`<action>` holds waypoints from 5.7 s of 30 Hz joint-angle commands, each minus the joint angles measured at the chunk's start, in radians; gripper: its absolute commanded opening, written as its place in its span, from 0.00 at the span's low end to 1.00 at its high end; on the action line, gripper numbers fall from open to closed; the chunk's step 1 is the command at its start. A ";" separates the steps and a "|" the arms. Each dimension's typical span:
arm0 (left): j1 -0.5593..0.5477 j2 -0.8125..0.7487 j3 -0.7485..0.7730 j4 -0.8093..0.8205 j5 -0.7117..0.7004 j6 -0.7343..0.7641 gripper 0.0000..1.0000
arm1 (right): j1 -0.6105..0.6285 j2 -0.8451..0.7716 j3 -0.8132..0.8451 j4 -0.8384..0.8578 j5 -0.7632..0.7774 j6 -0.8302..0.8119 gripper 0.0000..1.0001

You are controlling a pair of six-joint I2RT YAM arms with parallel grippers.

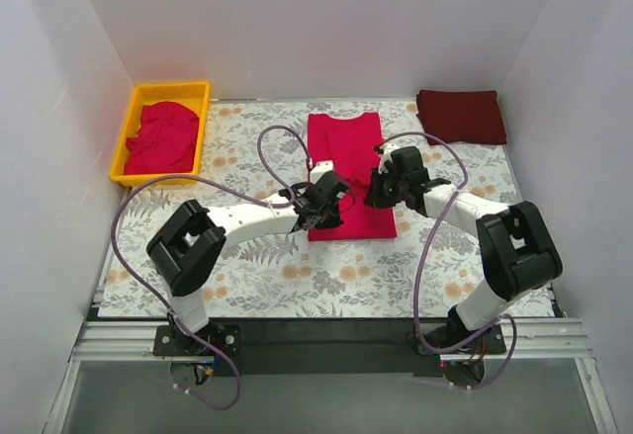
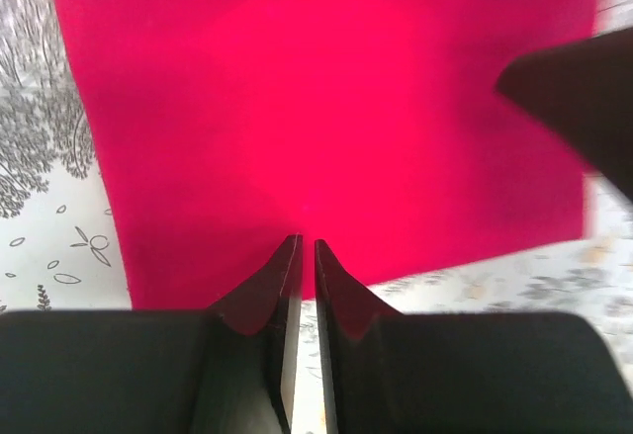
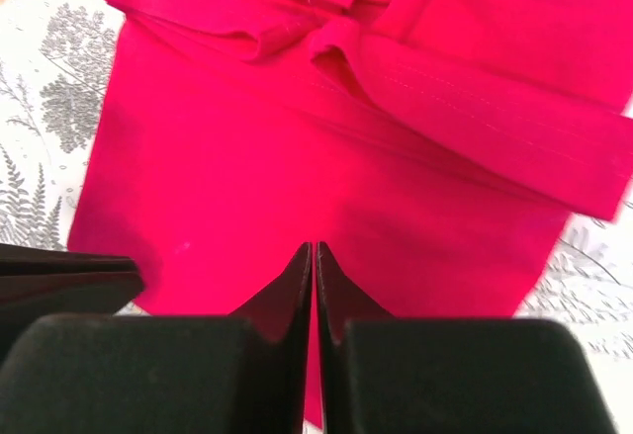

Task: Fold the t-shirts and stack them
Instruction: Fold the tshirt

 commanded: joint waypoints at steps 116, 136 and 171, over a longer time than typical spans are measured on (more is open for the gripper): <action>-0.031 -0.244 -0.264 -0.331 -0.036 -0.248 0.64 | -0.154 -0.611 -0.373 -0.456 0.024 0.073 0.62; -0.078 -0.051 -0.186 -0.354 -0.060 -0.248 0.49 | 0.007 -0.541 -0.346 -0.430 0.109 0.126 0.65; -0.118 -0.056 -0.259 -0.362 0.026 -0.279 0.00 | 0.187 -0.282 -0.182 -0.423 0.320 0.212 0.49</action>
